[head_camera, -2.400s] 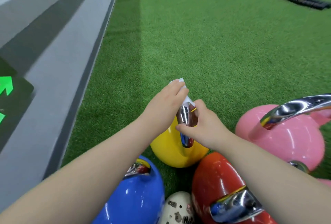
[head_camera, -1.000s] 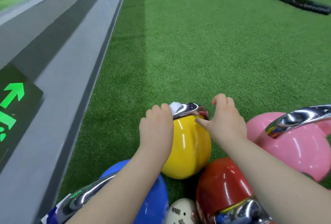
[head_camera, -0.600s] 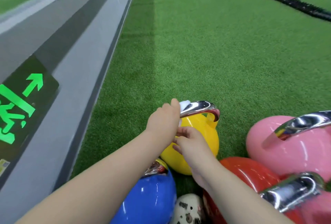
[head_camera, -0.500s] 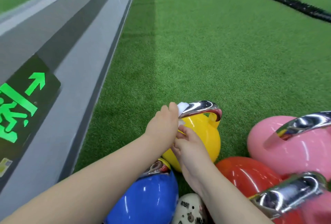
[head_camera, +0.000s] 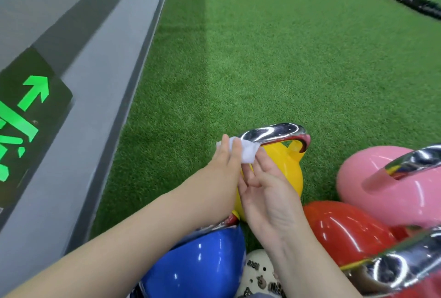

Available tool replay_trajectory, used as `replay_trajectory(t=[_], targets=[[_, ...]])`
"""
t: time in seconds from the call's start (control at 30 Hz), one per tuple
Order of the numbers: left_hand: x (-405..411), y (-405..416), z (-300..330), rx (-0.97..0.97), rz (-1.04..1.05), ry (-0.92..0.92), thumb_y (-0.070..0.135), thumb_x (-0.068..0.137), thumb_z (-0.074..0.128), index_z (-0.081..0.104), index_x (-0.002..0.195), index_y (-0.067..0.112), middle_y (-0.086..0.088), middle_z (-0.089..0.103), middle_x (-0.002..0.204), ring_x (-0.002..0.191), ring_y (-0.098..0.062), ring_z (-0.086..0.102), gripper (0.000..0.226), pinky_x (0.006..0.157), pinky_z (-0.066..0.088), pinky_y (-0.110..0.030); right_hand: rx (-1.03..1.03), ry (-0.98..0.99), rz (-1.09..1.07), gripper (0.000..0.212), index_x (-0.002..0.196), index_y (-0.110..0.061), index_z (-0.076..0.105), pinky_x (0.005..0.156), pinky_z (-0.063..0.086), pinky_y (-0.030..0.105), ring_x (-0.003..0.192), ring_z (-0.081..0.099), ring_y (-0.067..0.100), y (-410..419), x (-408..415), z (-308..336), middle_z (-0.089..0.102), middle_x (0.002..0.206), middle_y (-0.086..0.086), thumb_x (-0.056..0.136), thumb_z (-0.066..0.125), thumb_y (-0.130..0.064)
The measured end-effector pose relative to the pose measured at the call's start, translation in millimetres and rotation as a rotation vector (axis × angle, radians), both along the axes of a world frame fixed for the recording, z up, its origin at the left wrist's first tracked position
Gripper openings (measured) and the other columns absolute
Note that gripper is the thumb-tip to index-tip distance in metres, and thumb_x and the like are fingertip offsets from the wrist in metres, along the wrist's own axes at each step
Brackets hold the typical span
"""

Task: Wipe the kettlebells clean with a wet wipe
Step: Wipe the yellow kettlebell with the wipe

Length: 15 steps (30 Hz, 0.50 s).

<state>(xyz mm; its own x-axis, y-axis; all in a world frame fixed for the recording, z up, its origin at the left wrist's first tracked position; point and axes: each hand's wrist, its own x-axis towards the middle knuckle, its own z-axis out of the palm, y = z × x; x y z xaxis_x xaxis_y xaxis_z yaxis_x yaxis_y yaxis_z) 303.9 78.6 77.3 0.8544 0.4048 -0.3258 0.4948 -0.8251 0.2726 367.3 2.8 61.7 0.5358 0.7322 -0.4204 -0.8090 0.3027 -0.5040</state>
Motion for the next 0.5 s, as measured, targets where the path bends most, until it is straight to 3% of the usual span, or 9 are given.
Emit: replay_trajectory(t=[0.07,0.2,0.23,0.3,0.33,0.4,0.43,0.47,0.5], targets=[[2,0,0,-0.084,0.080,0.030,0.009,0.095,0.031,-0.023,0.140,-0.004,-0.023,-0.023,0.150,0.141,-0.034,0.012,0.071,0.106,0.022,-0.025,-0.043,-0.083,0.048,0.076,0.139,-0.007,0.037,0.112,0.031,0.035,0.127,0.047,0.018,2,-2,-7,0.051,0.137,0.008,0.075,0.013,0.026],[10,15,-7,-0.320,0.248,0.095,0.008,0.095,0.034,-0.026,0.138,-0.005,-0.025,-0.016,0.152,0.141,-0.029,0.018,0.076,0.106,0.022,-0.024,-0.204,-0.434,0.219,0.084,0.144,-0.018,0.030,0.114,0.028,0.030,0.129,0.041,0.002,7,0,-22,0.043,0.142,-0.007,0.075,0.017,0.028],[12,20,-10,-0.399,0.296,0.086,0.007,0.094,0.035,-0.025,0.140,-0.003,-0.025,0.006,0.153,0.134,-0.028,0.032,0.076,0.099,0.031,-0.023,-0.253,-0.552,0.272,0.085,0.144,-0.021,0.030,0.111,0.030,0.022,0.125,0.042,-0.008,7,1,-25,0.044,0.140,-0.014,0.075,0.018,0.027],[11,31,-13,-0.521,0.339,0.103,0.008,0.093,0.038,-0.020,0.144,0.005,-0.016,0.052,0.123,0.099,-0.023,0.056,0.077,0.072,0.042,-0.027,-0.359,-0.758,0.355,0.084,0.142,-0.028,0.028,0.100,0.034,0.007,0.109,0.042,-0.025,7,5,-28,0.043,0.125,-0.032,0.077,0.022,0.025],[10,36,-14,-0.566,0.338,0.111,0.009,0.091,0.042,-0.017,0.146,0.008,-0.015,0.054,0.119,0.098,-0.023,0.055,0.081,0.075,0.044,-0.026,-0.400,-0.851,0.384,0.083,0.140,-0.032,0.027,0.103,0.031,0.009,0.110,0.041,-0.024,6,7,-30,0.041,0.119,-0.036,0.078,0.025,0.023],[6,43,-19,-0.620,0.362,0.121,0.019,0.077,0.057,-0.006,0.148,0.008,-0.014,0.038,0.142,0.124,-0.024,0.043,0.096,0.102,0.038,-0.035,-0.482,-1.047,0.456,0.080,0.137,-0.038,0.024,0.118,0.007,0.026,0.133,0.029,-0.005,8,11,-38,0.032,0.128,-0.037,0.080,0.030,0.018],[4,45,-21,-0.644,0.371,0.156,0.024,0.064,0.061,0.011,0.147,0.004,-0.012,0.040,0.139,0.122,-0.024,0.043,0.099,0.103,0.037,-0.038,-0.543,-1.137,0.493,0.077,0.140,-0.036,0.022,0.117,-0.005,0.027,0.141,0.018,0.007,8,13,-44,0.029,0.138,-0.031,0.082,0.032,0.014],[3,45,-25,-0.691,0.373,0.176,0.024,0.055,0.061,0.035,0.132,-0.001,-0.012,0.050,0.121,0.106,-0.024,0.050,0.085,0.093,0.042,-0.036,-0.612,-1.211,0.540,0.075,0.145,-0.032,0.018,0.114,-0.008,0.024,0.145,0.007,0.016,8,16,-48,0.026,0.146,-0.022,0.084,0.033,0.009],[4,40,-26,-0.748,0.392,0.190,0.019,0.056,0.059,0.049,0.106,-0.001,-0.012,0.053,0.095,0.083,-0.021,0.052,0.055,0.077,0.043,-0.031,-0.681,-1.266,0.606,0.072,0.148,-0.028,0.012,0.113,-0.006,0.025,0.145,0.000,0.021,7,19,-50,0.023,0.151,-0.015,0.088,0.033,0.005]])
